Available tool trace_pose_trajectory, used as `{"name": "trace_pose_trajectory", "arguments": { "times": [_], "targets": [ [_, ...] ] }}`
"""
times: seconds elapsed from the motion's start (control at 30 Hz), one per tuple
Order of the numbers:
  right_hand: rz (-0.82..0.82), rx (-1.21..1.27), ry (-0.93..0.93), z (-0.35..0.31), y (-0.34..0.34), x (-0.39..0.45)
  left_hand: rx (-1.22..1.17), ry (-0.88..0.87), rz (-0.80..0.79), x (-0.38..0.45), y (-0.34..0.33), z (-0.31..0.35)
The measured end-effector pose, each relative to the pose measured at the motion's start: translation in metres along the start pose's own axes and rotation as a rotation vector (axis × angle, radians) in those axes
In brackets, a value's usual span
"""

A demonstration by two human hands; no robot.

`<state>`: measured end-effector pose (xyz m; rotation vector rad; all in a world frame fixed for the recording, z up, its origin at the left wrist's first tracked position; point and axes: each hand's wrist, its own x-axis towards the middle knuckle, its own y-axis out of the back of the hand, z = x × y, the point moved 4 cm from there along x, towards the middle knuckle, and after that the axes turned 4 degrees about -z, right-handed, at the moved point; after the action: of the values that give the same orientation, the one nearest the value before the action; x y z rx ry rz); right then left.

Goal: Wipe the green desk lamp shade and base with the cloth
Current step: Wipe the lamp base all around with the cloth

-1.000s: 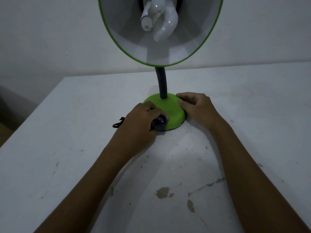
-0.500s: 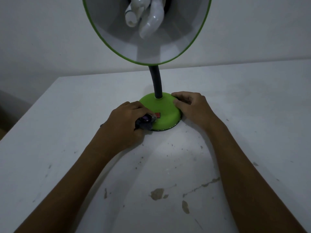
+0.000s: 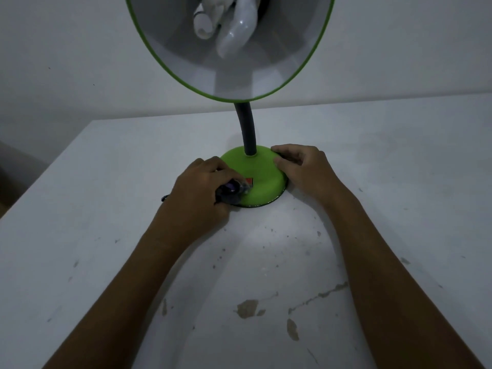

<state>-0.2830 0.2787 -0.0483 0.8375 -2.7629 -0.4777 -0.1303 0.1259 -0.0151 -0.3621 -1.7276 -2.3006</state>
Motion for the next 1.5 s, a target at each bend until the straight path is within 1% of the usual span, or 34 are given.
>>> {"name": "trace_pose_trajectory", "arguments": {
  "times": [0.17, 0.27, 0.4, 0.57, 0.67, 0.77, 0.93, 1.07, 1.1, 1.17, 1.23, 1.27, 1.4, 1.5],
  "targets": [
    [0.004, 0.008, -0.006, 0.001, 0.0, 0.0, 0.033, 0.029, 0.038, 0.001, 0.005, -0.009],
    [0.009, 0.016, -0.01, 0.001, -0.001, 0.0, 0.022, -0.009, 0.078, 0.003, 0.004, 0.0],
    [0.012, 0.027, -0.017, 0.001, -0.001, 0.0, 0.025, -0.093, 0.002, 0.01, -0.007, 0.011],
    [0.007, 0.012, -0.012, 0.0, -0.001, -0.001, 0.062, -0.1, -0.02, 0.026, -0.006, 0.007],
    [0.005, 0.01, -0.014, 0.0, 0.0, -0.001, 0.068, -0.068, -0.027, 0.032, -0.006, 0.005],
    [0.003, 0.013, -0.013, -0.001, 0.0, -0.001, 0.049, 0.016, -0.014, 0.035, -0.006, 0.001],
    [-0.005, 0.026, -0.015, -0.001, 0.0, -0.002, 0.027, 0.073, -0.034, 0.029, -0.005, 0.001],
    [-0.004, 0.024, -0.015, -0.001, 0.0, -0.002, 0.048, 0.155, -0.032, 0.023, -0.002, -0.007],
    [-0.003, 0.026, -0.017, -0.001, 0.0, -0.002, 0.048, 0.143, -0.001, 0.022, -0.001, -0.005],
    [0.001, 0.038, -0.019, -0.001, 0.0, -0.003, 0.014, 0.049, 0.04, 0.017, -0.001, 0.004],
    [0.007, 0.043, -0.02, -0.002, -0.001, -0.002, -0.002, -0.045, 0.02, 0.013, -0.004, 0.011],
    [0.007, 0.039, -0.019, -0.002, -0.001, -0.002, -0.006, -0.066, 0.008, 0.011, -0.006, 0.01],
    [0.002, 0.018, -0.021, -0.001, -0.001, -0.002, -0.018, -0.055, 0.006, 0.008, 0.0, -0.01],
    [0.002, 0.017, -0.022, -0.001, 0.0, -0.002, 0.026, -0.029, 0.055, 0.007, 0.004, -0.018]
  ]
}}
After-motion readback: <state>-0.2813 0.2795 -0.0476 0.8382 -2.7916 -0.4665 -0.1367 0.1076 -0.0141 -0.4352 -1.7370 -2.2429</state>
